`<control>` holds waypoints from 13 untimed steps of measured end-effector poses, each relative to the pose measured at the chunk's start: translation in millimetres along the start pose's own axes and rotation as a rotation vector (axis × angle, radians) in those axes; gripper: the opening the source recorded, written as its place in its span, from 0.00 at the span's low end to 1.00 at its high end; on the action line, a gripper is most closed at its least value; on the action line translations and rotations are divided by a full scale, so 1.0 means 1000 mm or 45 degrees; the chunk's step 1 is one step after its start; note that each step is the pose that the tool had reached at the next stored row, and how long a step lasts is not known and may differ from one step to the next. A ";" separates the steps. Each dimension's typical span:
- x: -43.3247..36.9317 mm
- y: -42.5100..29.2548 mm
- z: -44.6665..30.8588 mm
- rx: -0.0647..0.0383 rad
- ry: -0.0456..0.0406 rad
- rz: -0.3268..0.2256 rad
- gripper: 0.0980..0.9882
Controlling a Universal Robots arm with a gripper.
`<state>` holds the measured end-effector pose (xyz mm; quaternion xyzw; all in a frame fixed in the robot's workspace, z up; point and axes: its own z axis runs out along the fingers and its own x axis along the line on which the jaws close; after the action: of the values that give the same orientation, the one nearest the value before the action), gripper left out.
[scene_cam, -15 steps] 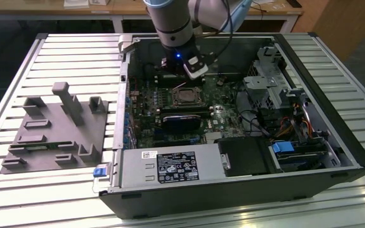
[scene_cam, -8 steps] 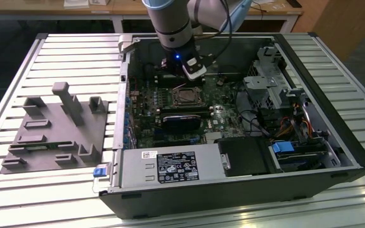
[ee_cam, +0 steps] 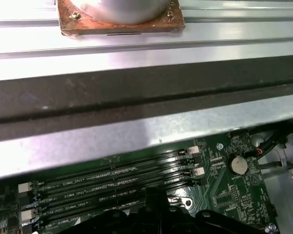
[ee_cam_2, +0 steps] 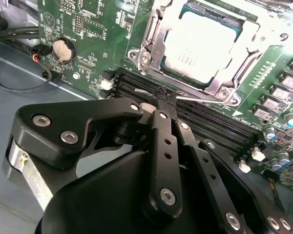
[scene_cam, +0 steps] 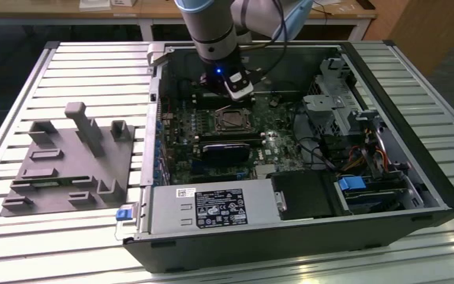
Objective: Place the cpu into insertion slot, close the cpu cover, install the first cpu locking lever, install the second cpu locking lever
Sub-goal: 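Install the first cpu locking lever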
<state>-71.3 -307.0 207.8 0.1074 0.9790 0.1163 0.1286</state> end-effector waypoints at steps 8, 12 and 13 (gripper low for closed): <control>0.0040 0.0009 0.0028 0.012 -0.012 0.045 0.00; 0.0046 0.0015 0.0047 0.019 -0.017 0.056 0.00; 0.0047 0.0015 0.0051 0.022 -0.017 0.056 0.00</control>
<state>-74.1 -303.4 202.3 0.1309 0.9764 0.1100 0.1318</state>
